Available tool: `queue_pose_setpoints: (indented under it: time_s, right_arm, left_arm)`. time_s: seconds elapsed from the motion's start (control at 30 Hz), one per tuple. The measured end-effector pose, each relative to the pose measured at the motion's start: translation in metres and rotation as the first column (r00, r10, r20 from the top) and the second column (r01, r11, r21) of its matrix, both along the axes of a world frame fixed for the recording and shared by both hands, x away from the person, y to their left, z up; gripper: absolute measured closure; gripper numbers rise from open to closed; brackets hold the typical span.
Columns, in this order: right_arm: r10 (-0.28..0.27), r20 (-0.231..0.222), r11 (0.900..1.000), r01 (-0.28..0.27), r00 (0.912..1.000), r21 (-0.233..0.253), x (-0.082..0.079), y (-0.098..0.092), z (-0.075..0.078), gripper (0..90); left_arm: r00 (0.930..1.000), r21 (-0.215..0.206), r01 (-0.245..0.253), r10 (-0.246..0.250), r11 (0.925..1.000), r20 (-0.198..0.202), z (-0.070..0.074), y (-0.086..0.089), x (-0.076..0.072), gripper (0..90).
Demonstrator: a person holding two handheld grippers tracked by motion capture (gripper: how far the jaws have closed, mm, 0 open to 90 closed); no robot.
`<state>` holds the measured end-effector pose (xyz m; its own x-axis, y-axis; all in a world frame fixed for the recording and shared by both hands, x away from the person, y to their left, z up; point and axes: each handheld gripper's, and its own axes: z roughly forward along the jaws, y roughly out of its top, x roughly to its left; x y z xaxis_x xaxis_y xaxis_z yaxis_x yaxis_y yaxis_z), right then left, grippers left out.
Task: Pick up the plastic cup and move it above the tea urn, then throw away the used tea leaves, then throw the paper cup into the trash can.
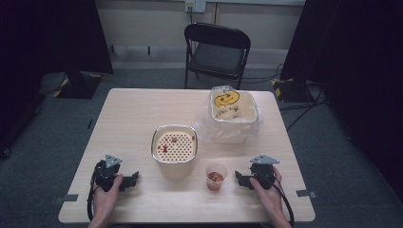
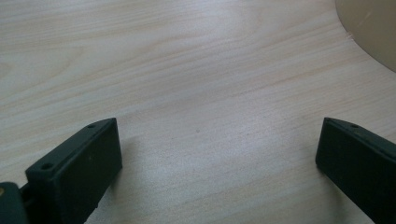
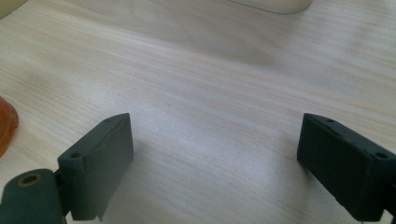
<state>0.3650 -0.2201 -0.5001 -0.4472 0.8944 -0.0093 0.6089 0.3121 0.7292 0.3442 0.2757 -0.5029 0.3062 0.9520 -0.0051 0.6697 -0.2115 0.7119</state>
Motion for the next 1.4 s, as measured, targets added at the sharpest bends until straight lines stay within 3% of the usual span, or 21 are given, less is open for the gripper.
queue_pose_setpoints:
  time_s: [0.27,0.33,0.53,0.6,0.77,0.87,0.93,0.97,1.13,1.4]
  right_arm:
    - [-0.002,-0.009,1.000,0.002,1.0000,0.014,-0.001,-0.001,0.004,14.1]
    - [0.020,-0.010,0.999,-0.019,0.9998,0.048,-0.003,0.000,0.008,14.6]
    - [0.087,-0.010,0.995,-0.086,0.9962,0.046,-0.016,0.007,0.015,16.8]
    - [0.142,-0.048,0.988,-0.139,0.9887,0.073,-0.022,0.011,0.015,19.9]
    - [0.205,-0.040,0.976,-0.200,0.9780,0.089,-0.032,0.017,0.018,20.0]
    - [0.257,-0.054,0.964,-0.252,0.9649,0.081,-0.035,0.025,0.017,18.5]
    - [0.263,-0.054,0.963,-0.258,0.9634,0.084,-0.036,0.026,0.018,18.4]
    - [0.294,-0.060,0.952,-0.287,0.9538,0.105,-0.038,0.032,0.018,17.5]
    - [0.336,-0.072,0.938,-0.327,0.9391,0.111,-0.039,0.046,0.017,17.2]
    - [0.364,-0.057,0.926,-0.355,0.9298,0.126,-0.034,0.066,0.016,17.5]
  left_arm:
    - [0.9999,-0.003,0.013,-0.013,0.9999,0.001,0.000,0.000,0.000,0.0]
    - [0.9999,-0.001,0.013,-0.013,0.9999,0.000,0.000,0.000,0.000,0.0]
    - [0.9999,-0.001,0.014,-0.014,0.9999,0.001,0.000,0.001,0.000,0.0]
    - [0.9999,-0.001,0.014,-0.014,0.9999,0.001,0.000,0.001,0.000,0.0]
    - [0.9999,-0.001,0.014,-0.014,0.9999,0.001,0.000,0.000,0.000,0.0]
    - [0.9999,0.000,0.014,-0.014,0.9999,0.001,0.000,0.001,0.000,0.0]
    - [0.9999,-0.001,0.014,-0.014,0.9999,0.001,0.000,0.000,0.000,0.0]
    - [0.9999,0.000,0.014,-0.014,0.9999,0.001,0.000,0.001,0.000,0.0]
    - [0.9999,-0.003,0.013,-0.013,0.9999,0.001,0.000,0.000,0.000,0.0]
    - [0.9999,-0.001,0.014,-0.014,0.9999,0.001,0.000,0.001,0.000,0.0]
